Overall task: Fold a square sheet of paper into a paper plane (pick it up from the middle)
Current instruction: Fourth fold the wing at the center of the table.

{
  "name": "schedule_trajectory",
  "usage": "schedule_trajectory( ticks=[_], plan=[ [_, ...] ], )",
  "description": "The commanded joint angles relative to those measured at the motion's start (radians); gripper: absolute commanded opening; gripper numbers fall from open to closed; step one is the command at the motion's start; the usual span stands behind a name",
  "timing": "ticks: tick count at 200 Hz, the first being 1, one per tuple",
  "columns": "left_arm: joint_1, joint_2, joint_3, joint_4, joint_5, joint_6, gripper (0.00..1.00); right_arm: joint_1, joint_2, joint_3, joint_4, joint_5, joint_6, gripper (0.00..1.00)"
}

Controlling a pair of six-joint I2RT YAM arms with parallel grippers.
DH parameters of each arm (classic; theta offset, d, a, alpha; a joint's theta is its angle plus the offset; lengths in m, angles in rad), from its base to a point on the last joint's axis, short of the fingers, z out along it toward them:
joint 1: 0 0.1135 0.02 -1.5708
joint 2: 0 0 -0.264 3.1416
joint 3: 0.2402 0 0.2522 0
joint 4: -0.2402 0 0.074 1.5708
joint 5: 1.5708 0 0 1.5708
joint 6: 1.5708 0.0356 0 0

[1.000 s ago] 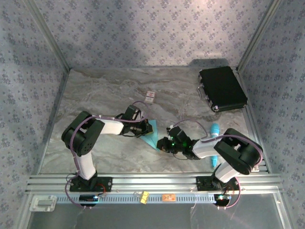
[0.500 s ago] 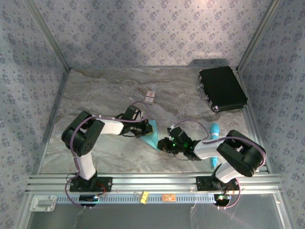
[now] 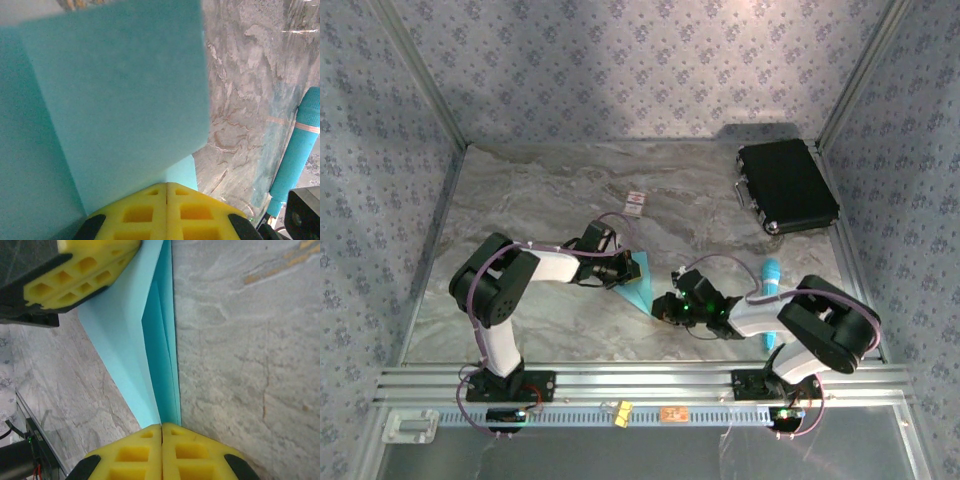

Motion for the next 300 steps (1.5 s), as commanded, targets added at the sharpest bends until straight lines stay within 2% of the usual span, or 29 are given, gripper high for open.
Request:
schedule_trajectory(
  ticks=[1,23,91,139,177,204,264,300],
  plan=[
    [0.019,0.015,-0.025,-0.070,-0.076,0.010,0.02,0.027,-0.034,-0.027,-0.129,-0.019,-0.030,0.05],
    [0.018,0.015,-0.025,-0.075,-0.076,0.013,0.02,0.031,-0.033,-0.030,-0.144,-0.020,-0.039,0.03],
    [0.019,0.015,-0.029,-0.069,-0.082,0.006,0.02,0.043,-0.037,-0.047,-0.195,0.012,-0.026,0.04],
    [0.017,0.013,-0.030,-0.069,-0.081,0.017,0.02,0.040,-0.201,-0.007,-0.262,0.107,-0.072,0.08],
    [0.016,0.012,-0.034,-0.066,-0.081,0.021,0.02,-0.027,-0.270,0.035,-0.262,0.064,-0.120,0.08],
    [0.016,0.013,-0.034,-0.066,-0.077,0.022,0.02,-0.034,-0.197,0.136,-0.257,0.010,-0.161,0.08],
    [0.015,0.019,-0.030,-0.062,-0.070,0.024,0.02,-0.020,0.077,0.344,-0.278,-0.036,-0.194,0.06],
    [0.015,0.020,-0.030,-0.060,-0.066,0.023,0.02,-0.018,0.160,0.385,-0.340,-0.025,-0.207,0.05]
  ],
)
